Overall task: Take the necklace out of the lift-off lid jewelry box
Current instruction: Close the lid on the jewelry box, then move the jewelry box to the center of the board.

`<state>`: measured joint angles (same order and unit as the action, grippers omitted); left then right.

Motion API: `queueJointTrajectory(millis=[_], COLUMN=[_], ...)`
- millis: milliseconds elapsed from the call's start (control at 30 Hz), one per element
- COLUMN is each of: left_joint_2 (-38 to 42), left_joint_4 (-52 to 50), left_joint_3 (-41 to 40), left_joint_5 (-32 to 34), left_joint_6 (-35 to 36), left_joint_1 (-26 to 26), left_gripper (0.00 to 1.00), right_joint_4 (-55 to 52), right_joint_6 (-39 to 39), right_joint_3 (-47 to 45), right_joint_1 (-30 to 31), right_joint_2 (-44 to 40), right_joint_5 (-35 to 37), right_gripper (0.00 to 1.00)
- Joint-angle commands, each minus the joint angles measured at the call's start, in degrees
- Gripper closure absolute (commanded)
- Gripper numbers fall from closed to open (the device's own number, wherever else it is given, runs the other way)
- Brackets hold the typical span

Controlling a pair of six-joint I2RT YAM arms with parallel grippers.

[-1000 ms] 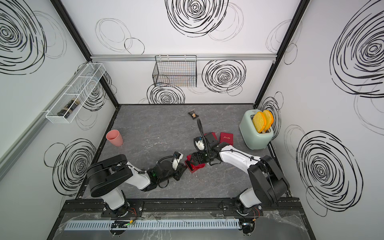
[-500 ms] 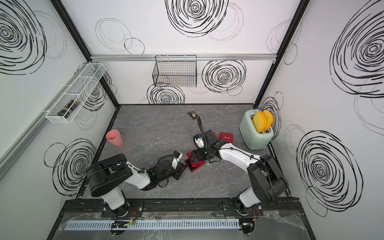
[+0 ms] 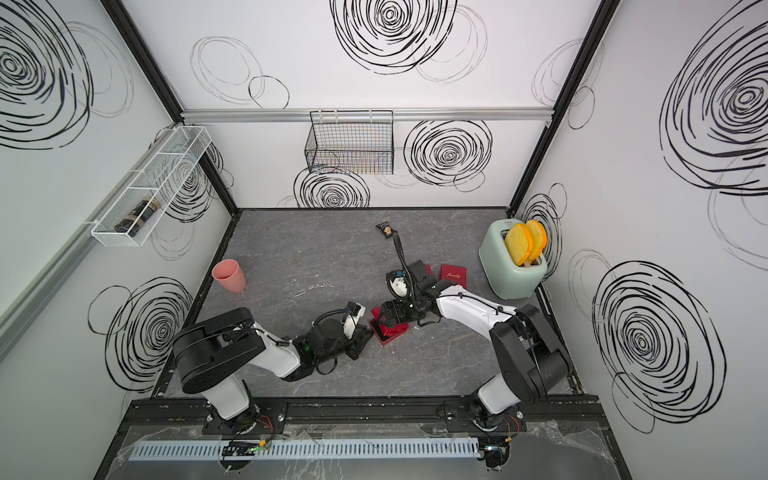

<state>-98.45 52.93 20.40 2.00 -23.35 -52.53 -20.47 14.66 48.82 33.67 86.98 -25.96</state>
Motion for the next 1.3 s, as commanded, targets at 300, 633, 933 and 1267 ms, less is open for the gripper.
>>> queueJointTrajectory(millis=[300,633,933,1267], left_joint_2=[-0.9,-0.9,-0.9,1.5], left_joint_4=[3.6,4.4,5.0,4.2], left_joint_3=[1.7,0.8,0.3,-1.6], left_joint_5=[-0.9,-1.2,-1.1,-0.5], left_joint_6=[0.4,0.0,-0.2,-0.5], left_joint_1=[0.5,0.5,0.5,0.8], left_gripper=[0.67,0.67,0.67,0.67], right_joint_4=[-0.2,3.1,5.1,1.5], right_joint_6=[-1.5,-0.4,1.4,2.5], right_joint_3=[0.7,-0.8,-2.2,-1.4], right_joint_1=[3.4,4.1,3.9,5.4], right_joint_2=[1.7,0.8,0.7,4.7], right_joint_5=[0.2,-4.2,-4.7,8.6], right_gripper=[0.14,0.07,0.18,0.42])
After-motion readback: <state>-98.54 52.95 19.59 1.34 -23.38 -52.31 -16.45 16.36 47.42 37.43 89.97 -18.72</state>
